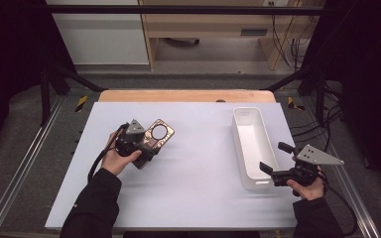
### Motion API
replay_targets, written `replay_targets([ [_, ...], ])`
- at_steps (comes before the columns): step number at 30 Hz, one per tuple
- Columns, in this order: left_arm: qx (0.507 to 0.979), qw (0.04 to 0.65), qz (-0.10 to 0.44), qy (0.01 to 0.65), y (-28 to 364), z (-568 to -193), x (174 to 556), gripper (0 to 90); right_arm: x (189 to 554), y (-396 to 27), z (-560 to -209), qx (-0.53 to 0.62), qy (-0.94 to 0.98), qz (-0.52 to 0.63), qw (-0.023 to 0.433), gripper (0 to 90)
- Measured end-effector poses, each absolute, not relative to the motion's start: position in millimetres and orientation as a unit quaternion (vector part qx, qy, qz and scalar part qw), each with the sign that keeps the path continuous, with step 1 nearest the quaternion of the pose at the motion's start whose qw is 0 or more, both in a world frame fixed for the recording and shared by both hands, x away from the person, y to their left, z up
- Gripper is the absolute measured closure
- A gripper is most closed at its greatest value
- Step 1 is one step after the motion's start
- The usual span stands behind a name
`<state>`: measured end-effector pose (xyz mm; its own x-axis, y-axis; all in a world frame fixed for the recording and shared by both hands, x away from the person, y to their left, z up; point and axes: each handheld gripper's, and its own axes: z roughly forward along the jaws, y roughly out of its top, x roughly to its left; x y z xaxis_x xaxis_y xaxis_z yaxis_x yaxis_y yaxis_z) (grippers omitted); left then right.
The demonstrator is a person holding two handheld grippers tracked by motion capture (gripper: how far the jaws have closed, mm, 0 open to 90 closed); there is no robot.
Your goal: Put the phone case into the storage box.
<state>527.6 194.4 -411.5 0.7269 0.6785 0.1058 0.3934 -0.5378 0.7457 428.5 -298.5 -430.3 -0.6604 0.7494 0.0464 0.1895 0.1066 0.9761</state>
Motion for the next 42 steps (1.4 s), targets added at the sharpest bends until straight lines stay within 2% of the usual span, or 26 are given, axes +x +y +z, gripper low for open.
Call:
replay_targets([
  [20, 0.856, 0.397, 0.198, 0.266, 182, -405, 488, 11.3, 428, -295, -430, 0.325, 0.71, 0.577, 0.238, 0.4],
  [42, 0.875, 0.4, 0.189, 0.195, 148, -402, 460, 11.3, 424, -284, -424, 0.295, 0.73, 0.572, 0.231, 0.4],
])
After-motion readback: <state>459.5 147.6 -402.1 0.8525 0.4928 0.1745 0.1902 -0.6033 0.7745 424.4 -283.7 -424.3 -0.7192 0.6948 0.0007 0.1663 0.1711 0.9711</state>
